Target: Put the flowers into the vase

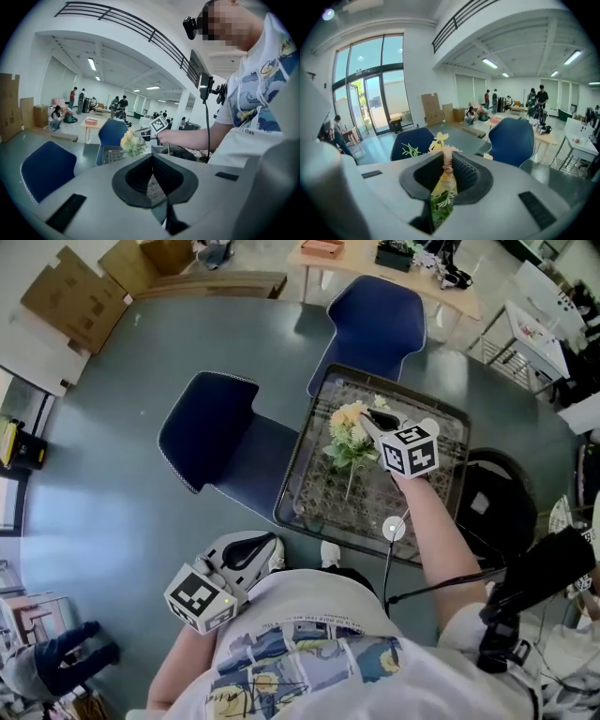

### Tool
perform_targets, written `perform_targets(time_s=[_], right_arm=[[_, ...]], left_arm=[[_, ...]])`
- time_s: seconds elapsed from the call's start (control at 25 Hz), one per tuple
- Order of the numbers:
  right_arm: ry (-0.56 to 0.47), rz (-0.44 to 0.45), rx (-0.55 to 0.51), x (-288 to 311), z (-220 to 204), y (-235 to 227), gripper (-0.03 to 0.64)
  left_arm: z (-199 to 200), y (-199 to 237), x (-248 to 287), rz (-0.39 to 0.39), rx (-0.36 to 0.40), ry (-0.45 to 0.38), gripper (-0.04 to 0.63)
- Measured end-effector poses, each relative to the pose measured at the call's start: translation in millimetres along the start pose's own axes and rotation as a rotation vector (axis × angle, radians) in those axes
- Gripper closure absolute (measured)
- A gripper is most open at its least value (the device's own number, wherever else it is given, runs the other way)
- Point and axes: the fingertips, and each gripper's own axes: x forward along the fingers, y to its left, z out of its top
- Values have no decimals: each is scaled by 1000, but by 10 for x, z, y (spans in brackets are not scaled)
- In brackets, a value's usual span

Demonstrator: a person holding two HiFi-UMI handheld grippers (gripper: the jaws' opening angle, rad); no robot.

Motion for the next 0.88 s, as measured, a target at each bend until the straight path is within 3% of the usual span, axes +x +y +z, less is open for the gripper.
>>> perform_targets(time_s=[0.2, 0.4, 0.64, 0.88], right_arm=[[-188, -135, -85, -913, 689, -385, 558], [-284, -313, -157, -1657, 1043, -838, 560], [-354, -459, -175, -2224, 1189, -1349, 560], [-375, -530, -188, -2341, 1064, -1762, 560]], left_arm=[[130, -252, 349, -110, 60, 11, 586], [219, -366, 532, -170, 98, -3, 586], [301, -474, 751, -188, 113, -1, 586], [329, -537, 940, -180, 116, 5, 586]])
